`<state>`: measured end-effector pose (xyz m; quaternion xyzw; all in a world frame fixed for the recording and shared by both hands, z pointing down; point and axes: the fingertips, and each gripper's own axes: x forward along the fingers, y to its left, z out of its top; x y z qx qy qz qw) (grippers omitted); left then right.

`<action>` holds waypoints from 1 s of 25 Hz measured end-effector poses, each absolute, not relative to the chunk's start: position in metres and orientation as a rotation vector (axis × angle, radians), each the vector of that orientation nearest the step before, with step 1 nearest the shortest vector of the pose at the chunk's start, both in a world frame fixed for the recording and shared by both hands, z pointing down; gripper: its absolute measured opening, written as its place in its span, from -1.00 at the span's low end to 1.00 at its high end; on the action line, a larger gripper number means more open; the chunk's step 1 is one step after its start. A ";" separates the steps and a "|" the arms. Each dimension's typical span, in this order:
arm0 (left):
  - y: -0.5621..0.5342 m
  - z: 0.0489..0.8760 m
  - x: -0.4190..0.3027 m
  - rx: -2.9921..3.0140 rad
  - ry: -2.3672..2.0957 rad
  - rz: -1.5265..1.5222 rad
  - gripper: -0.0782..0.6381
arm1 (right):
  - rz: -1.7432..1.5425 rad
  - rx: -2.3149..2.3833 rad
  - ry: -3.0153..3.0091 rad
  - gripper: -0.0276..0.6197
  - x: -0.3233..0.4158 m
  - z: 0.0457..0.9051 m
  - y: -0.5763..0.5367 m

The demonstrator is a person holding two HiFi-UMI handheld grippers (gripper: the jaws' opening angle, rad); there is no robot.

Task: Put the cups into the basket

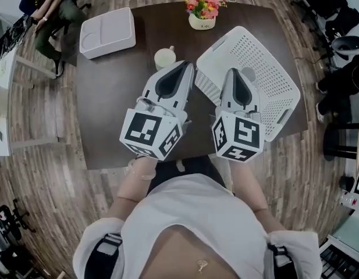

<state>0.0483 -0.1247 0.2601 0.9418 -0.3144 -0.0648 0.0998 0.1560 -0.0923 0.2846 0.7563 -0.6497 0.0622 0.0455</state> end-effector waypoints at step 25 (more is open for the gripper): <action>-0.137 0.296 -0.091 2.526 -1.469 -0.119 -0.76 | 0.258 1.716 -2.439 -0.89 -0.018 0.316 -0.138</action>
